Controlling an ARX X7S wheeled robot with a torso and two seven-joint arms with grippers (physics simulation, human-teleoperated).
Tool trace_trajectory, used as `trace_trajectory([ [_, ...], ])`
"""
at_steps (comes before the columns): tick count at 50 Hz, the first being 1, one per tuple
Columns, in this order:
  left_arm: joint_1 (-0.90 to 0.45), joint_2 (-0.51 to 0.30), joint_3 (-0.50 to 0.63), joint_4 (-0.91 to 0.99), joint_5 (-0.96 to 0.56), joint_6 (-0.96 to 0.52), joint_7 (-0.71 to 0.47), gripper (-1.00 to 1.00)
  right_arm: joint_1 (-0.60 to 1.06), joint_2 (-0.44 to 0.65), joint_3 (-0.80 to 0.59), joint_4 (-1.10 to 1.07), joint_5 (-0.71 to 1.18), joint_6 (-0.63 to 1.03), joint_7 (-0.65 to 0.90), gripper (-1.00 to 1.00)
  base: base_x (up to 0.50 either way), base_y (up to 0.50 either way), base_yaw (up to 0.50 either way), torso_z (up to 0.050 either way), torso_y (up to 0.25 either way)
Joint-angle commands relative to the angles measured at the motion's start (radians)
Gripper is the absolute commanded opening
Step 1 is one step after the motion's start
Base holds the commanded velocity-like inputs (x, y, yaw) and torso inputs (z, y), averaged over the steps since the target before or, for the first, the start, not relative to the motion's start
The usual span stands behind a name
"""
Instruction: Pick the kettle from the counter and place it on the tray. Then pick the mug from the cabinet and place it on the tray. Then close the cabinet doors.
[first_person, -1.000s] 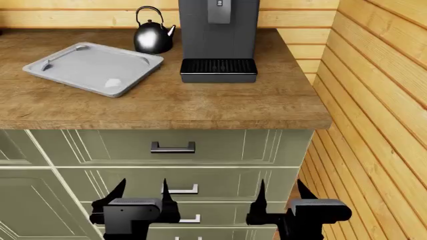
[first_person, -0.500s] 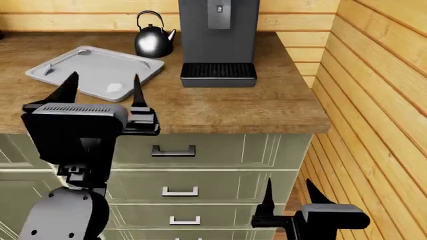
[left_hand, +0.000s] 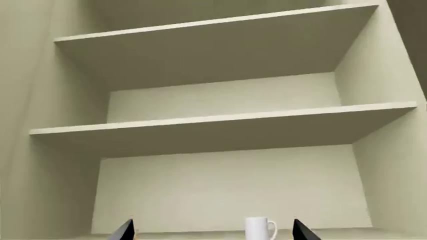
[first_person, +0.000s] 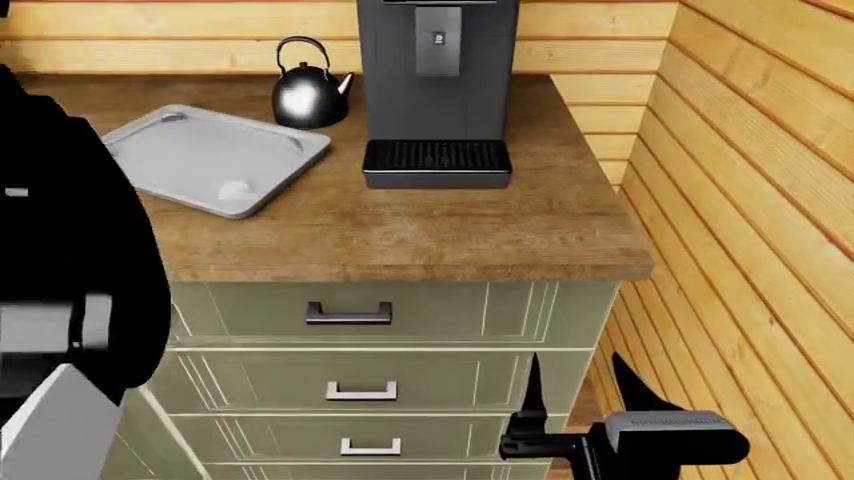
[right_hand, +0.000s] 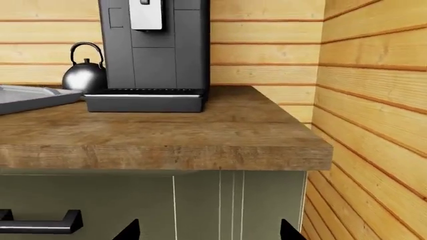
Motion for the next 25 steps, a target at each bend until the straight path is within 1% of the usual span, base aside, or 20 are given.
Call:
trace_trajectory([
  [1, -0.511, 0.056, 0.103, -0.731, -0.003, 0.213, -0.023, 1.0, -0.004, 0.016, -0.014, -0.034, 0.008, 0.012, 0.015, 1.0, 0.0, 0.0, 0.0, 0.05, 0.0],
  [3, -0.594, 0.059, 0.166, -0.905, -0.075, 0.276, -0.05, 1.0, -0.002, 0.018, -0.015, -0.036, 0.009, 0.013, 0.017, 1.0, 0.0, 0.0, 0.0, 0.05, 0.0],
  [4, -0.613, 0.059, 0.195, -0.95, -0.098, 0.284, -0.06, 1.0, -0.002, 0.019, -0.017, -0.037, 0.01, 0.014, 0.018, 1.0, 0.0, 0.0, 0.0, 0.05, 0.0],
  [8, -0.614, 0.06, 0.215, -0.935, -0.098, 0.206, -0.061, 1.0, -0.001, 0.024, -0.021, -0.038, 0.01, 0.013, 0.023, 1.0, 0.0, 0.0, 0.0, 0.05, 0.0],
  [12, -0.614, 0.06, 0.235, -0.928, -0.149, 0.129, -0.057, 1.0, -0.001, 0.027, -0.022, -0.043, 0.011, 0.012, 0.03, 1.0, 0.0, 0.0, 0.0, 0.05, 0.0],
  [16, -0.614, 0.06, 0.269, -0.987, -0.22, 0.089, -0.095, 1.0, -0.001, 0.032, -0.019, -0.059, 0.019, 0.018, 0.036, 1.0, 0.0, 0.0, 0.0, 0.05, 0.0],
  [17, -0.614, 0.06, 0.278, -1.006, -0.235, 0.084, -0.101, 1.0, -0.001, 0.034, -0.018, -0.066, 0.021, 0.021, 0.037, 1.0, 0.0, 0.0, 0.0, 0.031, 0.0],
  [21, -0.614, 0.06, 0.283, -1.037, -0.286, 0.076, -0.113, 1.0, 0.009, 0.044, -0.011, -0.12, 0.026, 0.058, 0.046, 1.0, 0.0, 0.0, 0.0, 0.0, 0.0],
  [25, -0.614, 0.06, 0.281, -1.041, -0.298, 0.067, -0.116, 1.0, 0.061, 0.067, 0.0, -0.263, 0.023, 0.182, 0.068, 1.0, 0.0, 0.0, 0.0, 0.0, 0.0],
])
